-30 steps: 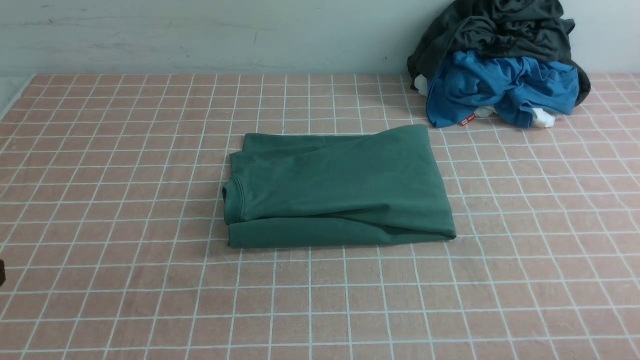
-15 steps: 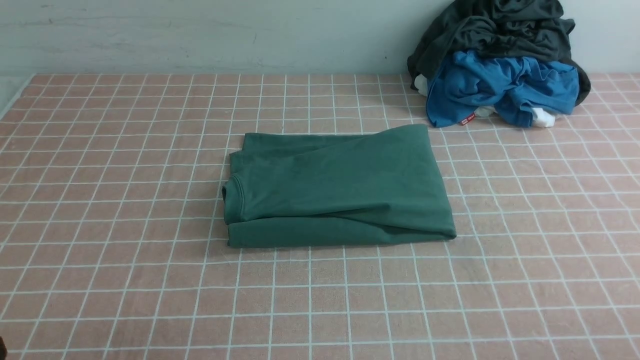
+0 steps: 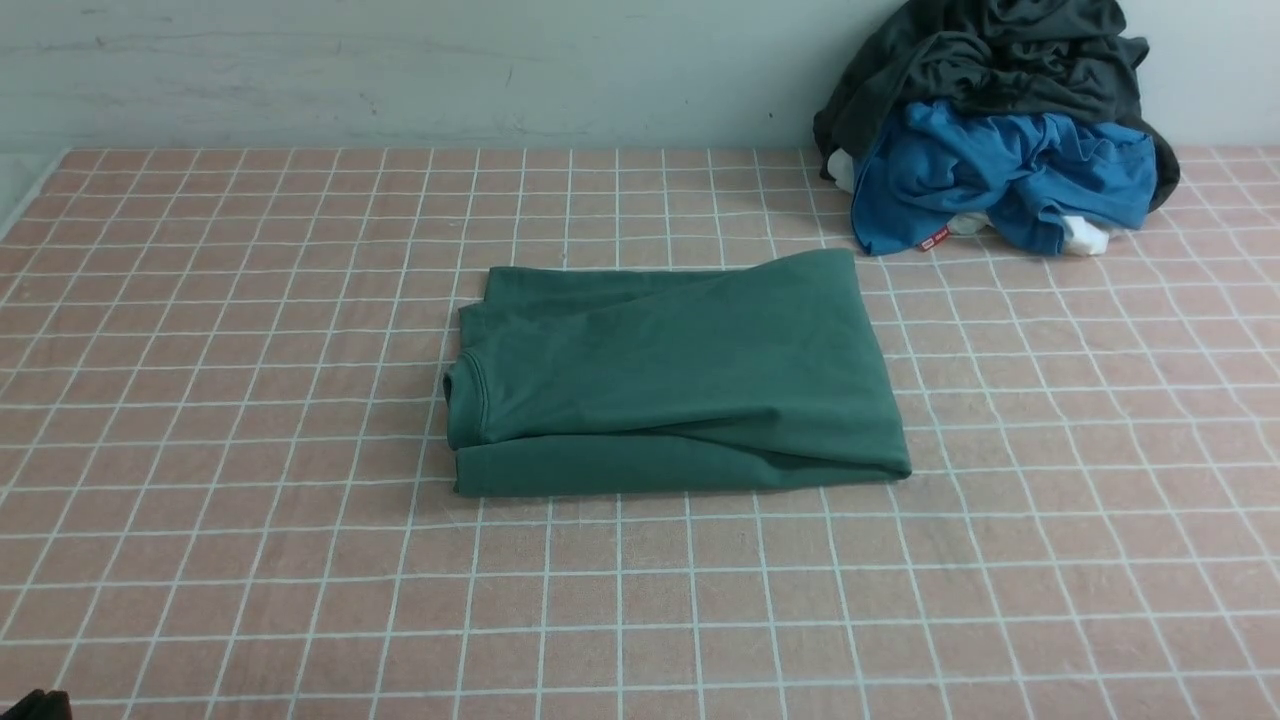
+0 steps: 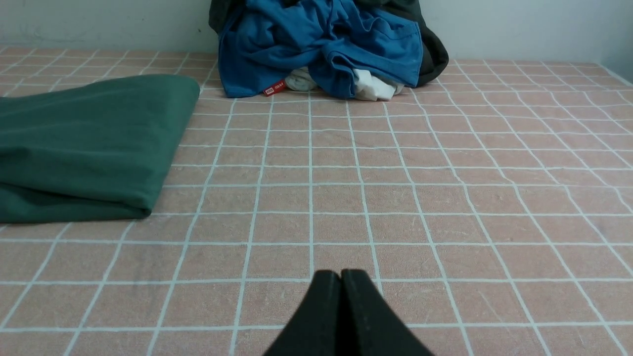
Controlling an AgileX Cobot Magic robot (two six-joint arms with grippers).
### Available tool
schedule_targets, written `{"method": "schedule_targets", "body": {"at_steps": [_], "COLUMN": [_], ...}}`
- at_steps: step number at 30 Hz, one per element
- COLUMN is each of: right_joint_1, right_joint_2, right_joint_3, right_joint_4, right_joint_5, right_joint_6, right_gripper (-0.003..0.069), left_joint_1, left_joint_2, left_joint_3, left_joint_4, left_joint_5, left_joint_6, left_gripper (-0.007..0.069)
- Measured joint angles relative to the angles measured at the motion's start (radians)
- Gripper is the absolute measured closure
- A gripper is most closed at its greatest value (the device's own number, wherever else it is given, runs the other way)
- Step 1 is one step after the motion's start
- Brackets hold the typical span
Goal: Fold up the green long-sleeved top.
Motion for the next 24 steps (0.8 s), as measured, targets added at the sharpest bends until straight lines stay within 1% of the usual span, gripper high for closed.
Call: {"method": "schedule_targets", "body": {"at_steps": [24], "right_joint_1": [0.000], "right_joint_2": [0.000], "right_joint_3": [0.000], "right_joint_4": [0.000], "right_joint_5": [0.000], "right_joint_6": [0.000], "right_gripper": [0.0673], "left_joint_1": [-0.009], "left_joint_2": [0.000], "left_joint_3": [0.000], "left_joint_4": [0.000], "left_joint_5": [0.000], "left_joint_6": [0.001], "left_gripper": [0.0627]}}
